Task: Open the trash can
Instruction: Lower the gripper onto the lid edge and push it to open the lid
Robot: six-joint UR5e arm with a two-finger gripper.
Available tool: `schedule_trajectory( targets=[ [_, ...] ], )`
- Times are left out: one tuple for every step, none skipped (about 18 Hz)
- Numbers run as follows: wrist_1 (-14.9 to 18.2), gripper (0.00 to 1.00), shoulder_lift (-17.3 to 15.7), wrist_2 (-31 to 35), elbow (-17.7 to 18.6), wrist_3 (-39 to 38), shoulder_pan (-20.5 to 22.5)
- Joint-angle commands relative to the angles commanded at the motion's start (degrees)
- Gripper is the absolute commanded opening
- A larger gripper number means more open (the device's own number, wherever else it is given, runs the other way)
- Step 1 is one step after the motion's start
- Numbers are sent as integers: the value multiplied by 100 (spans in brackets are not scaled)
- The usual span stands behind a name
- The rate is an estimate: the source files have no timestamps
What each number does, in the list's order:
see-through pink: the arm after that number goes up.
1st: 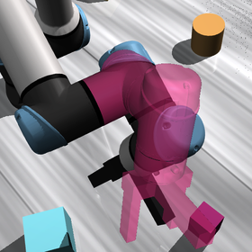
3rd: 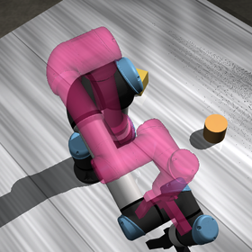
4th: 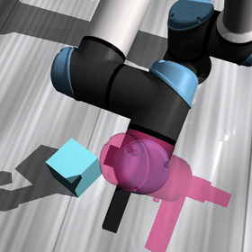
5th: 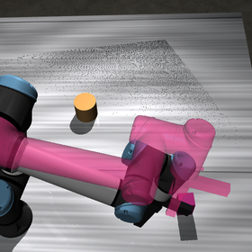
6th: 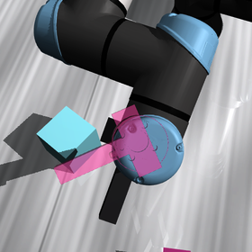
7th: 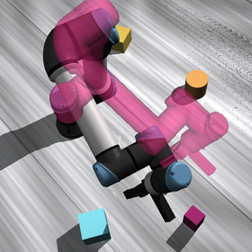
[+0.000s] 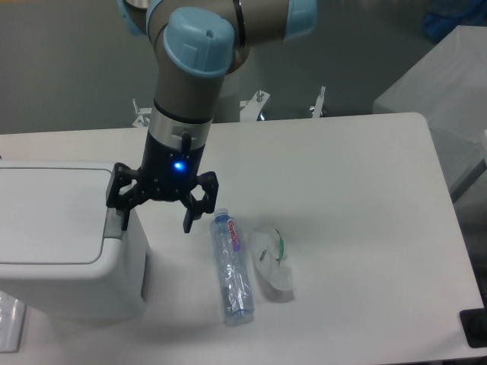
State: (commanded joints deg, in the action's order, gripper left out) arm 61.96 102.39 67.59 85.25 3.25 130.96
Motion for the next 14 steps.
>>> schedule_trajectory(
  targets=[
    [0,100,9,0,0,0,0],
    [0,100,9,0,0,0,0],
    [0,100,9,0,0,0,0],
    [0,100,17,0,0,0,0],
    [0,100,18,0,0,0,0],
    [0,100,18,0,0,0,0],
    [0,100,18,0,0,9,0],
    [0,100,26,0,0,9,0],
    [-44,100,35,0,0,9,0],
    [-70,100,35,0,0,0,0],
    [-70,100,35,0,0,0,0],
    [-79,100,44,0,9,0,0],
    [-79,100,44,0,0,0,0],
    [-105,100,44,0,9,0,0]
  ],
)
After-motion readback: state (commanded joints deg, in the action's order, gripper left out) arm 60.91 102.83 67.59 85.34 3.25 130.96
